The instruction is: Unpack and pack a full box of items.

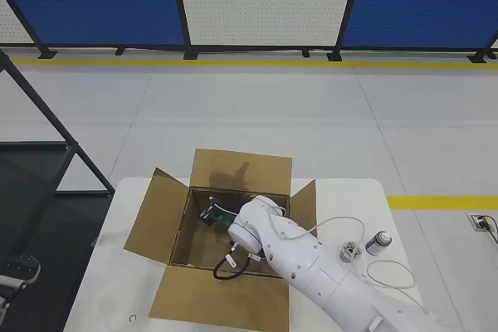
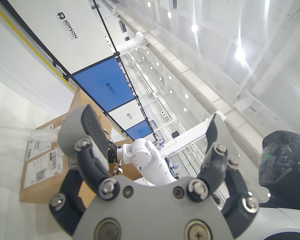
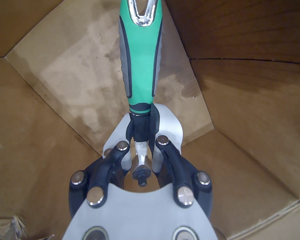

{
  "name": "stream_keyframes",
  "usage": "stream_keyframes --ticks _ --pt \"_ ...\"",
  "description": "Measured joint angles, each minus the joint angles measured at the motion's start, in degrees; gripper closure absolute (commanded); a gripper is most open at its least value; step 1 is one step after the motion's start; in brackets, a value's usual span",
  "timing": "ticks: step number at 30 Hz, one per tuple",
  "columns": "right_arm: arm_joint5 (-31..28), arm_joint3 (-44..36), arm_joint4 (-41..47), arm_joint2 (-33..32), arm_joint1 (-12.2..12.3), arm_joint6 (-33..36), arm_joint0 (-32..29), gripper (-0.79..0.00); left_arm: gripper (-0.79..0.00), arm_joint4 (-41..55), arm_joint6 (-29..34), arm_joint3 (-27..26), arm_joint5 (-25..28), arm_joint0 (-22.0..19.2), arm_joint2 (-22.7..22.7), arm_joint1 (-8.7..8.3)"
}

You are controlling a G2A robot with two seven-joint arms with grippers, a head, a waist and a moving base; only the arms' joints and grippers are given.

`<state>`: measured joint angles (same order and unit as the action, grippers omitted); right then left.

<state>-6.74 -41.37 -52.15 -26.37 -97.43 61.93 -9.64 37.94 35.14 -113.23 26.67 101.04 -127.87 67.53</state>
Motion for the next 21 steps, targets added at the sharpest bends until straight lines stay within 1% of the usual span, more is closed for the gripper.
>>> stream_keyframes --ticks 4,11,17,21 --pt "0.3 4.8 1.0 0.3 -1.8 -0.8 0.9 0.0 -0.785 0.0 0.0 0.0 0.0 0.0 0.0 0.0" --pt "-0.8 13.6 2.0 0.9 -5.3 -5.5 2.4 0.0 -0.785 0.0 0.0 0.0 0.0 0.0 0.0 0.0" --pt "-0.2 19.2 0.7 1.9 -7.8 -8.4 3.1 0.0 -0.785 0.0 0.0 0.0 0.0 0.0 0.0 0.0" --pt "-1.8 22.5 0.4 2.3 -9.3 -8.9 3.3 0.0 -0.785 0.0 0.0 0.0 0.0 0.0 0.0 0.0"
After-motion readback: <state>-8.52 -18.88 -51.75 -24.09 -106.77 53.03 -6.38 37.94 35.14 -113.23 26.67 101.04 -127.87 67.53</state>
